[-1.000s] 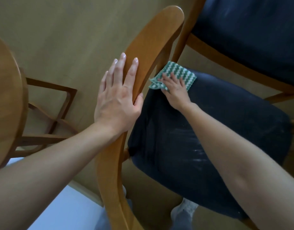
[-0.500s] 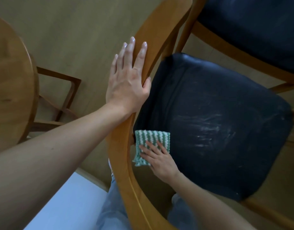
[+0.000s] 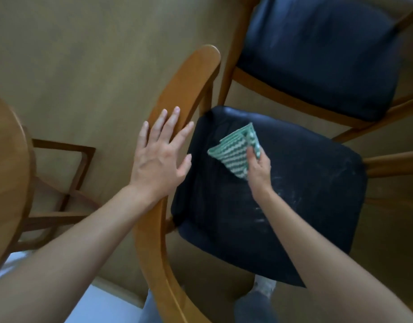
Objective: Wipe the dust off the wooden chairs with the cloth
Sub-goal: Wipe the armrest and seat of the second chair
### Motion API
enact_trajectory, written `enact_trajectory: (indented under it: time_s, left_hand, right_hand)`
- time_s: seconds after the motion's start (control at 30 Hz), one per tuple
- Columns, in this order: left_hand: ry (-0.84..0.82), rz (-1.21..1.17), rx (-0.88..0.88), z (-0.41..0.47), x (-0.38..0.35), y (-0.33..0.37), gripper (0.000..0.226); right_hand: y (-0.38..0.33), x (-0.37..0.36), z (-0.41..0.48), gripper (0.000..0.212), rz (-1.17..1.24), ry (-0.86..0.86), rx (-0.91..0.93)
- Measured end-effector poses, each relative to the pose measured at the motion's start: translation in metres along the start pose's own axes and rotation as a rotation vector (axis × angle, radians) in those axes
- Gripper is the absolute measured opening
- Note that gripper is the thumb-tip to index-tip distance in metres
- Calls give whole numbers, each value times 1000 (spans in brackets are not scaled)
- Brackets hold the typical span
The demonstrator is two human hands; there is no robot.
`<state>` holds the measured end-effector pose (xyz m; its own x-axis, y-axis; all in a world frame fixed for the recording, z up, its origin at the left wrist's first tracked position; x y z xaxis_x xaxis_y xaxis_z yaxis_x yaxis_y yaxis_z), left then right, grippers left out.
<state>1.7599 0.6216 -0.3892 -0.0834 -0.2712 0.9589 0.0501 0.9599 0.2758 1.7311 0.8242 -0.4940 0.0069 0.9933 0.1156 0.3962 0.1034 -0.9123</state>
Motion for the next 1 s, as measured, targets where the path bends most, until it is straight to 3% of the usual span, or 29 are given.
enact_trajectory:
  time_s: [0.17, 0.33, 0.5, 0.57, 0.67, 0.77, 0.87, 1.0]
  left_hand:
    - [-85, 144, -84, -19, -13, 4, 69]
    - [-46, 160, -73, -20, -19, 2, 62]
    - [-30, 152, -86, -20, -17, 2, 60]
    - [-34, 160, -81, -20, -18, 2, 60]
    - [-35, 166, -78, -20, -19, 1, 60]
    - [-27, 171, -84, -21, -19, 1, 60]
    - [-14, 174, -86, -20, -19, 1, 61]
    - [-2, 178, -85, -21, -19, 1, 63]
  right_hand:
    - [-31, 29, 82, 16, -163, 174, 110]
    - [-24, 47, 143, 37, -396, 402, 112]
    - [11, 37, 166, 52, -1124, 109, 86]
    - [7, 39, 170, 54, -1117, 165, 31]
    - [-16, 54, 179, 32, -922, 436, -28]
    - [-42, 66, 187, 30, -735, 592, 180]
    - [-42, 55, 196, 39, -816, 364, 299]
    - [5, 25, 190, 42, -1133, -63, 152]
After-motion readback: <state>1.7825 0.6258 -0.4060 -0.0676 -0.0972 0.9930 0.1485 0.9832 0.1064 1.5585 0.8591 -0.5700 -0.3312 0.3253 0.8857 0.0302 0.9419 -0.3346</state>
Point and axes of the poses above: each hand's wrist, its own z-axis towards the middle knuckle, its own x-axis out of the back of the hand, y = z × x, the point moved 5 cm from there along z, towards the middle knuckle, and after that the axes turned 6 degrees about -z, right-handed, at the moved point
